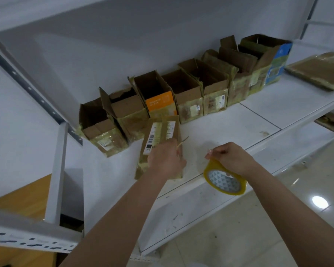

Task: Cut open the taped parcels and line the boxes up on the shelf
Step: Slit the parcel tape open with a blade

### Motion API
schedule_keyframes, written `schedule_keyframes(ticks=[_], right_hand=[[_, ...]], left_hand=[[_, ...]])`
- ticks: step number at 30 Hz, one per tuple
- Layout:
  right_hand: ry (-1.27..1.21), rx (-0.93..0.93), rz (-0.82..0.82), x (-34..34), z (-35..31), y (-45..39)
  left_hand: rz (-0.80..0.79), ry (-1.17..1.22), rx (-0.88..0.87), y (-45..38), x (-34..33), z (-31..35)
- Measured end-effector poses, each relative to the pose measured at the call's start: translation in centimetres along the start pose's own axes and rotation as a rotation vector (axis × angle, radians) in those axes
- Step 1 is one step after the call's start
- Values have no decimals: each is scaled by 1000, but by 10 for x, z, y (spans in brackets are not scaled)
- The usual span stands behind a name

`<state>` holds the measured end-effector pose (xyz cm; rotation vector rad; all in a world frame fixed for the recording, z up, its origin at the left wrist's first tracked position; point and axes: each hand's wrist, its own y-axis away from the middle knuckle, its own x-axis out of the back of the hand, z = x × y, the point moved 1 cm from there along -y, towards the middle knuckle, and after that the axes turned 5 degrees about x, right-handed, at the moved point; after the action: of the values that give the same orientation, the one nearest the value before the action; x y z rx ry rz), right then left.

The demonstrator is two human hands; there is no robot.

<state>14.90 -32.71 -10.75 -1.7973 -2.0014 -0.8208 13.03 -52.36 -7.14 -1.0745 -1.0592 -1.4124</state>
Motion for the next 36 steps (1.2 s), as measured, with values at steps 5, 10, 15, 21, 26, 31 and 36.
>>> schedule_keyframes(ticks=[5,10,15,21,26,31,36], right_hand=[[-39,57,36,2,-9,4],[-36,70,58,3,-19,6],[-37,62,94,1,-22,7],[-91,69,151,11,-21,9],[-72,61,195,20,-27,8],[-72,42,241,30,-29,9],[-103,39,281,32,-29,11]], left_hand=[[49,438,29,-5,9,-18],[173,104,134,-7,3,-18],[-27,-173,148,-8,5,-16],[-270,-206,-124,5,34,-46],[-82,-124,-133,2,30,-26],[-148,-175,-202,1,17,-14],[-229,-154,-303,1,30,-25]])
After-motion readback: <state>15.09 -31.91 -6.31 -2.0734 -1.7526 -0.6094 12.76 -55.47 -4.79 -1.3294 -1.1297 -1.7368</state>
